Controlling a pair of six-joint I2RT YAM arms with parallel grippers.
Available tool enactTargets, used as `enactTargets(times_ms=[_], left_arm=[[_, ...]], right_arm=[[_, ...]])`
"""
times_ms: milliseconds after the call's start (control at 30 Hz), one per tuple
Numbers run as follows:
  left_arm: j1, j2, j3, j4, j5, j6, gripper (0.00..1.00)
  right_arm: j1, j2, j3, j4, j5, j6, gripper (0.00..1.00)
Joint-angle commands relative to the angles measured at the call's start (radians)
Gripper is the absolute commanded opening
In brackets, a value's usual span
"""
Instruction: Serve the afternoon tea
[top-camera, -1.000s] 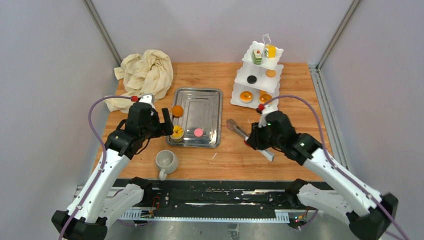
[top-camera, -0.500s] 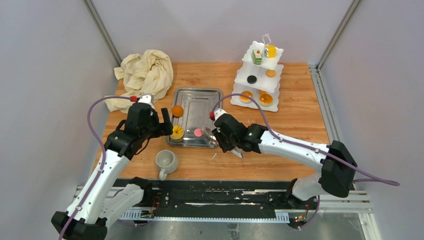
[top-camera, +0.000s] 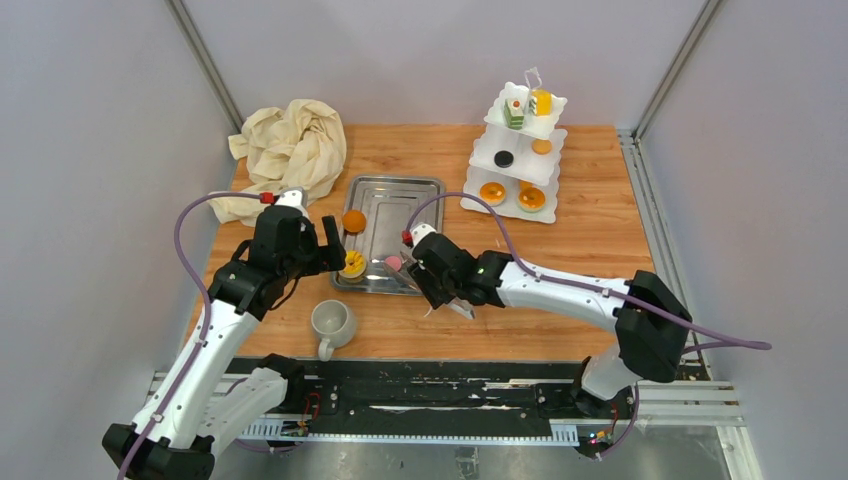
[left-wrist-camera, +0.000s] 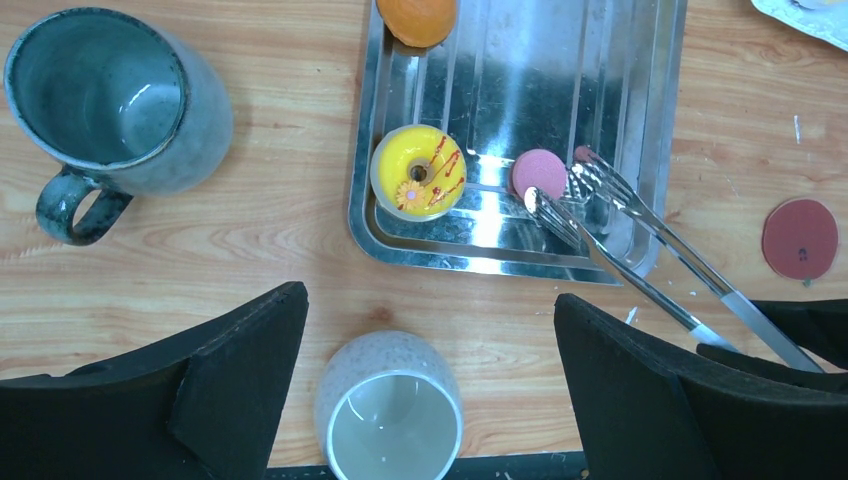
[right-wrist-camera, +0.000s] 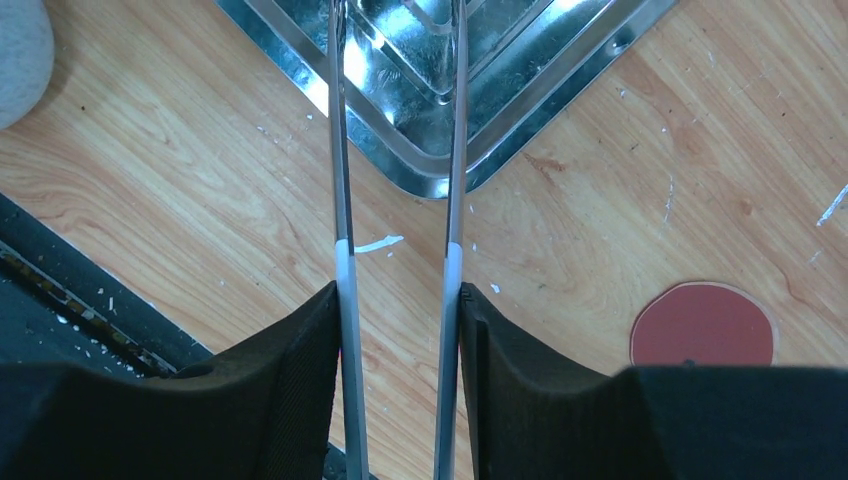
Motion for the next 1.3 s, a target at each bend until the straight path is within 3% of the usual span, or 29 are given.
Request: enactTargets(times_ms=[0, 233, 467, 700, 967, 1267], left_arm=[[0.007, -0.014, 0.016, -0.006, -0.003, 0.012, 0.98], [0.007, -0.017, 0.014, -0.011, -0.009, 0.013, 0.98], [0.007, -0.016, 0.013, -0.012, -0.016, 0.018, 0.98], [0.007, -0.012, 0.013, -0.009, -0.017, 0.019, 0.98], [0.008, -0.012, 0.008, -0.006, -0.017, 0.022, 0.98], [0.007, 0.004, 0.007, 0.011, 0.002, 0.017, 0.98]], right_arm=[[0.018, 0.036, 0.048, 0.028, 0.054, -0.016, 0.44], [0.029, 0.095, 0.090, 0.028, 0.075, -0.042, 0.43], [0.029, 0.058, 0.088, 0.025, 0.123, -0.024, 0.21], [-0.017, -0.060, 0.073, 0.006, 0.136, 0.021, 0.13], [-0.151, -0.295, 0.001, -0.021, 0.095, 0.049, 0.09], [-0.417, -0.536, -0.023, -0.174, 0.058, 0.034, 0.10]])
